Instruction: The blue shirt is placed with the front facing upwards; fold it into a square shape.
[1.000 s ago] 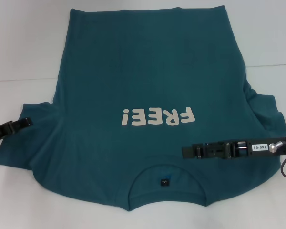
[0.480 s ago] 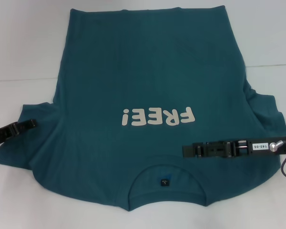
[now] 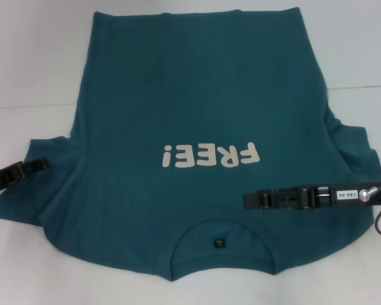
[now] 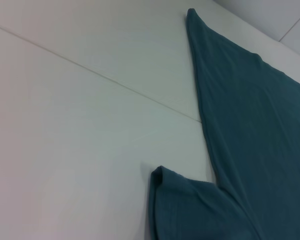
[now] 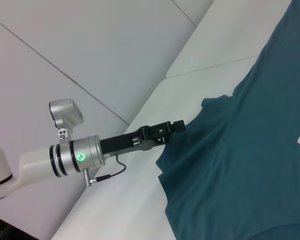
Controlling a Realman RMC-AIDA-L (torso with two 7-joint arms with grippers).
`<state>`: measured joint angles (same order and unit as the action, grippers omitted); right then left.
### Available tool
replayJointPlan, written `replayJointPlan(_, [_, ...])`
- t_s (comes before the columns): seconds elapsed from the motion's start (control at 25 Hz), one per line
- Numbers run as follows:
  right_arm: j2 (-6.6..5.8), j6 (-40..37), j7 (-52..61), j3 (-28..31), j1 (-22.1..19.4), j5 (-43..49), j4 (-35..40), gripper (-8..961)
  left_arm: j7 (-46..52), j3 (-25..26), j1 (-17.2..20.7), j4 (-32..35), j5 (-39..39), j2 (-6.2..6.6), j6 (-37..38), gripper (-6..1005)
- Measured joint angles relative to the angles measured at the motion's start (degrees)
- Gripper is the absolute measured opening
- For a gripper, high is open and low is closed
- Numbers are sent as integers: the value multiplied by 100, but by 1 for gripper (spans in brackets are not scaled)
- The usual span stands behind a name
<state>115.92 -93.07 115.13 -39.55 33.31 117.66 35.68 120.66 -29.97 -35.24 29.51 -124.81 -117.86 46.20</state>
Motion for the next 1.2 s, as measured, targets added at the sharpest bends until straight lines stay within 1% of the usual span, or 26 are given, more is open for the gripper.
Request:
replayJointPlan(0.2, [0, 0, 0, 13, 0, 0, 0, 944, 360, -27, -39, 101, -365, 19, 175, 781])
replayJointPlan(0.44, [0, 0, 0, 18, 0, 3, -11, 944, 406, -62, -49, 170, -406, -1, 231, 753])
replayJointPlan(0.68, [0, 8, 0, 18, 0, 3, -11, 944, 393, -82, -53, 187, -379, -15, 232, 533])
replayJointPlan(0.88, [0, 10, 0, 18, -3, 3, -11, 944, 376, -86, -58, 192, -377, -17, 231, 294])
replayJointPlan(1.12, [0, 10, 0, 21, -8, 2, -9, 944, 365, -89, -61, 212, -380, -18, 234, 64])
replayJointPlan(1.2, [0, 10, 0, 24, -9, 2, -9, 944, 363, -89, -62, 255, -381, -18, 261, 55])
